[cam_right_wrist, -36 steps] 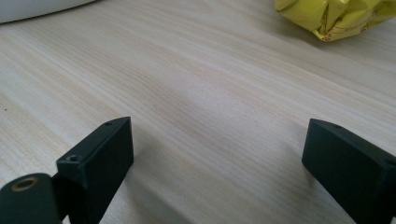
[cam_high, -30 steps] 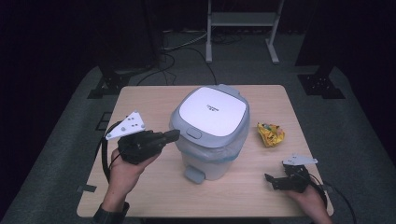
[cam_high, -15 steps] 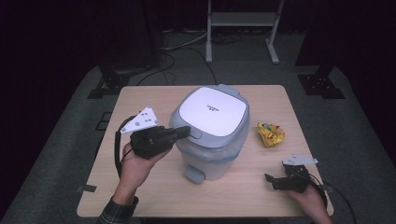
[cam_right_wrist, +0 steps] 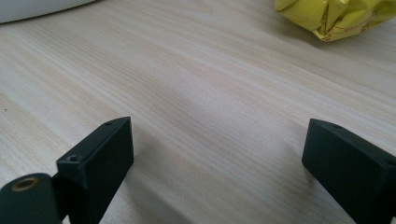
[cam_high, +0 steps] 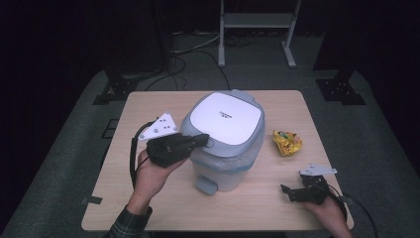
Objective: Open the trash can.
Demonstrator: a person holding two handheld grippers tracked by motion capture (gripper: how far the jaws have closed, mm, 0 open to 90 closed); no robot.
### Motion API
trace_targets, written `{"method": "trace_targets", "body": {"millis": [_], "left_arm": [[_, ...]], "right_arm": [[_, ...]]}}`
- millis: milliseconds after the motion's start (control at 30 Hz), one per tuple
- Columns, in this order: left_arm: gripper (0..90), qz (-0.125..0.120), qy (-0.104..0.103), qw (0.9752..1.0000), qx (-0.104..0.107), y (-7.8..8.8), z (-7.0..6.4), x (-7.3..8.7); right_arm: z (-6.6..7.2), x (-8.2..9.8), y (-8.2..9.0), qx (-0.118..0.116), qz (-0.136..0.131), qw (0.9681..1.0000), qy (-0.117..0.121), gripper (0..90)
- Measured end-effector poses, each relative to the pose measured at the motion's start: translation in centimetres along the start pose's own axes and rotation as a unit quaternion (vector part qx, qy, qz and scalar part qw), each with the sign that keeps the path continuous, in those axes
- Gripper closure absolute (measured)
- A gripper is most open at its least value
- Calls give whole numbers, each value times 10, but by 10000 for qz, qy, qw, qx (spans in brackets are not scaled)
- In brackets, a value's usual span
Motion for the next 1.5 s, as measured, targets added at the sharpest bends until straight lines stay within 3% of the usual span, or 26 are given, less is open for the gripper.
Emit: {"method": "trace_targets", "body": {"millis": [600, 1000, 1300, 1500], "left_arm": [[900, 48, -15, 9999, 101, 3, -1, 1], [738, -104, 38, 9999, -58, 26, 8, -9], [583, -59, 23, 9997, -241, 47, 12, -8], [516, 68, -17, 9992, -393, 58, 16, 1]], "right_arm": [[0, 0, 0, -1, 3, 10000, 2, 78], [-1, -1, -1, 15, 10, 10000, -7, 78], [-1, 0, -1, 14, 8, 10000, -11, 79], [0, 0, 0, 13, 9, 10000, -12, 79]]}}
Point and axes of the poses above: each handheld gripper's, and its own axes: y roughly backward along the jaws, x roughly out of its underside, z roughly to its left, the point moved 4 cm from there along -y, roughly forward along the jaws, and after that the axes turned 13 degrees about -z, right-handed, at the moved point
